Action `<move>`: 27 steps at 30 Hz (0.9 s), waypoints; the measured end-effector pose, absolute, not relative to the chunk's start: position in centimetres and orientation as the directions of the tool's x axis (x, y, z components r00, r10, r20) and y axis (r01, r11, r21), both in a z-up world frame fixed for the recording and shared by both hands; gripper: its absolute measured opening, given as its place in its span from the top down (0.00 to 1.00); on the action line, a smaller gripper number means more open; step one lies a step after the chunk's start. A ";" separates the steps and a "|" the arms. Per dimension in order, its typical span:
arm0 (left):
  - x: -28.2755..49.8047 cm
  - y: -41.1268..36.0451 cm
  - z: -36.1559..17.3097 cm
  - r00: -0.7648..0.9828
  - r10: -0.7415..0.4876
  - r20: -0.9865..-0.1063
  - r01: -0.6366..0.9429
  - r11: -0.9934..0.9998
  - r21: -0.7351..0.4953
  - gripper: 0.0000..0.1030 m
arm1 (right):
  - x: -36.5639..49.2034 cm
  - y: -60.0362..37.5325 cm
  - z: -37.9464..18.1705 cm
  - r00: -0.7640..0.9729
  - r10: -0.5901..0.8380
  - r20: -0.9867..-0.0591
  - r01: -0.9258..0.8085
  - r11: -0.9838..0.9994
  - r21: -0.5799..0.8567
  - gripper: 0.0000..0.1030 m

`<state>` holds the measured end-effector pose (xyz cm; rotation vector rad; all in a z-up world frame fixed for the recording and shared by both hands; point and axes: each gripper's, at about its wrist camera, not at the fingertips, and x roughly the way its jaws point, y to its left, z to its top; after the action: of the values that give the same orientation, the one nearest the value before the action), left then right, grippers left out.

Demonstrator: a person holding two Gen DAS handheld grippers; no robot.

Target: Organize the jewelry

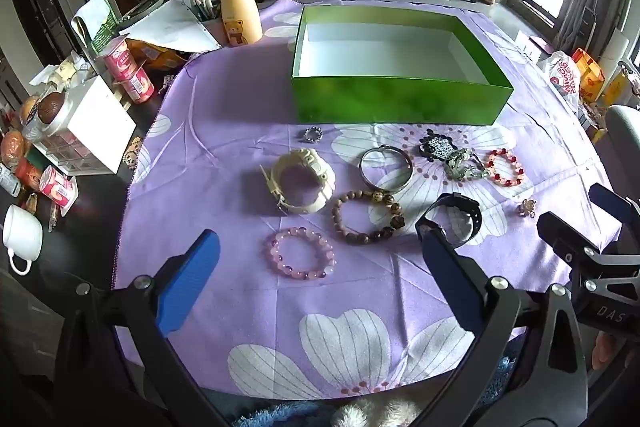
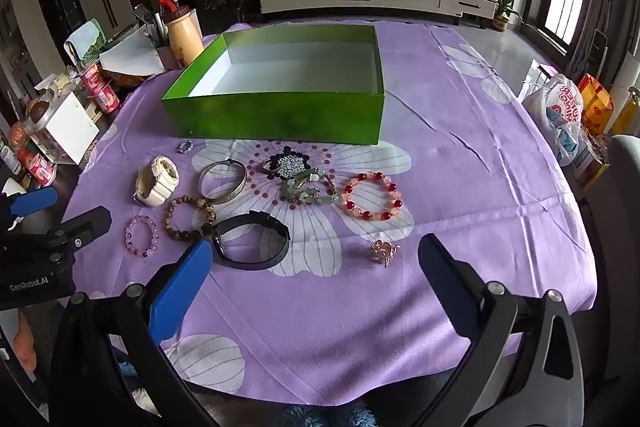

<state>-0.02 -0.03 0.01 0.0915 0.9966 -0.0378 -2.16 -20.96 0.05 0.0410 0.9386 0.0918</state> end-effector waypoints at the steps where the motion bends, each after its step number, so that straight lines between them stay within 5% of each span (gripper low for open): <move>1: 0.0 -0.1 0.0 0.543 0.011 -0.840 0.073 0.996 0.060 0.02 | -2.2 -21.0 0.1 0.595 0.092 -0.798 -0.059 0.996 0.070 0.01; 27: 0.0 -0.4 -0.4 0.541 -0.012 -0.841 0.091 0.995 0.045 0.02 | -2.0 -21.1 -0.6 0.581 0.091 -0.809 -0.057 0.996 0.072 0.01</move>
<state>0.04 -0.43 -0.40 0.0866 0.9972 -0.0612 -1.98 -21.11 -0.59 0.0392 0.9473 0.0868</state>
